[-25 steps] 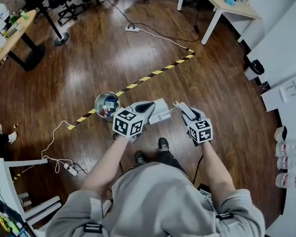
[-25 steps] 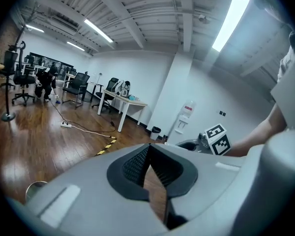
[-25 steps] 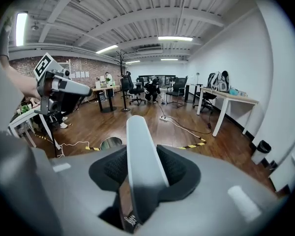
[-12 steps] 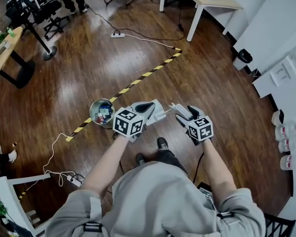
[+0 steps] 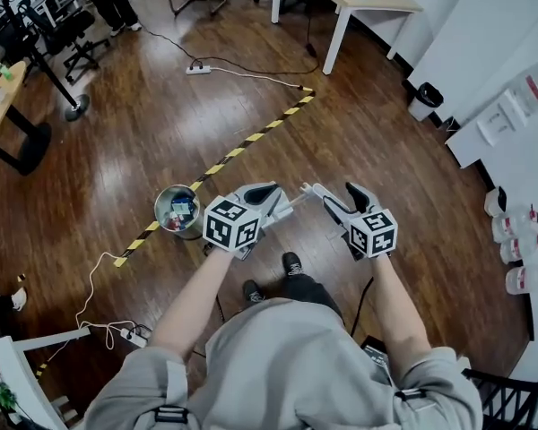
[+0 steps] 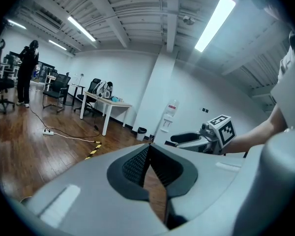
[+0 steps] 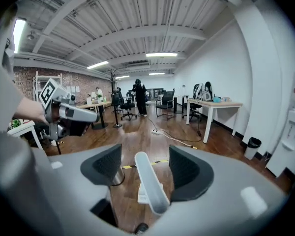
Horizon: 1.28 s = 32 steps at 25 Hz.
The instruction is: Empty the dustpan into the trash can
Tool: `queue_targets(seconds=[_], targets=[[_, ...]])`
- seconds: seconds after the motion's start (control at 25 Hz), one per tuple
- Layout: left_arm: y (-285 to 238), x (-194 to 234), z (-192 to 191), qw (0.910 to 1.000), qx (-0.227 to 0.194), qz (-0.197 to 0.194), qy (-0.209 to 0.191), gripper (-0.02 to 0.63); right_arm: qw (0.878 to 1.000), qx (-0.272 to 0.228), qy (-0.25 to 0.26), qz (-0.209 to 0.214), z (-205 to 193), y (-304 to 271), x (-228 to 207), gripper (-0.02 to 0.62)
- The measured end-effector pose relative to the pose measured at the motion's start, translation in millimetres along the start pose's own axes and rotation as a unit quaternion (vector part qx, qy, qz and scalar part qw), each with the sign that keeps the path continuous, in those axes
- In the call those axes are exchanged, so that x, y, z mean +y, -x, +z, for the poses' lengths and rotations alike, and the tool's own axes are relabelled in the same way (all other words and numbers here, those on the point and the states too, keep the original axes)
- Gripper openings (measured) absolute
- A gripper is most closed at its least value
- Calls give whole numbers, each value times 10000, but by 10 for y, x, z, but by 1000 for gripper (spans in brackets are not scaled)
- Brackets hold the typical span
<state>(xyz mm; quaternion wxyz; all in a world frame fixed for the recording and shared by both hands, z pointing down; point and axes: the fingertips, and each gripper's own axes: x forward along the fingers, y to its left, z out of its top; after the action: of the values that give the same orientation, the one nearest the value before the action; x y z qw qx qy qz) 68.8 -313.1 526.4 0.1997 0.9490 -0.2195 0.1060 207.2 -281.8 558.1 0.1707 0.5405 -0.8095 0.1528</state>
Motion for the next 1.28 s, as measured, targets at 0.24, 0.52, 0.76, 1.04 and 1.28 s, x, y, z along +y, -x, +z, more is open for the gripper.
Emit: queue_targets(seconds=[0.24, 0.52, 0.76, 1.04, 1.28], targets=[[-14, -107, 457, 9989, -343, 173, -284, 6, 9949, -1007, -24, -38, 930, 95, 12, 0], [83, -265, 983, 9953, -839, 434, -221, 6, 9786, -1909, 149, 752, 1803, 223, 310, 0], [224, -217, 1206, 9912, -1011, 830, -188, 5, 9685, -2143, 22, 1270, 2169, 182, 542, 0], [433, -126, 1270, 9866, -1164, 1131, -158, 5, 9669, -2022, 11, 1559, 2210, 51, 674, 0], [548, -24, 1261, 9849, -1171, 1266, -120, 5, 9677, -1884, 12, 1676, 2197, -90, 781, 0]])
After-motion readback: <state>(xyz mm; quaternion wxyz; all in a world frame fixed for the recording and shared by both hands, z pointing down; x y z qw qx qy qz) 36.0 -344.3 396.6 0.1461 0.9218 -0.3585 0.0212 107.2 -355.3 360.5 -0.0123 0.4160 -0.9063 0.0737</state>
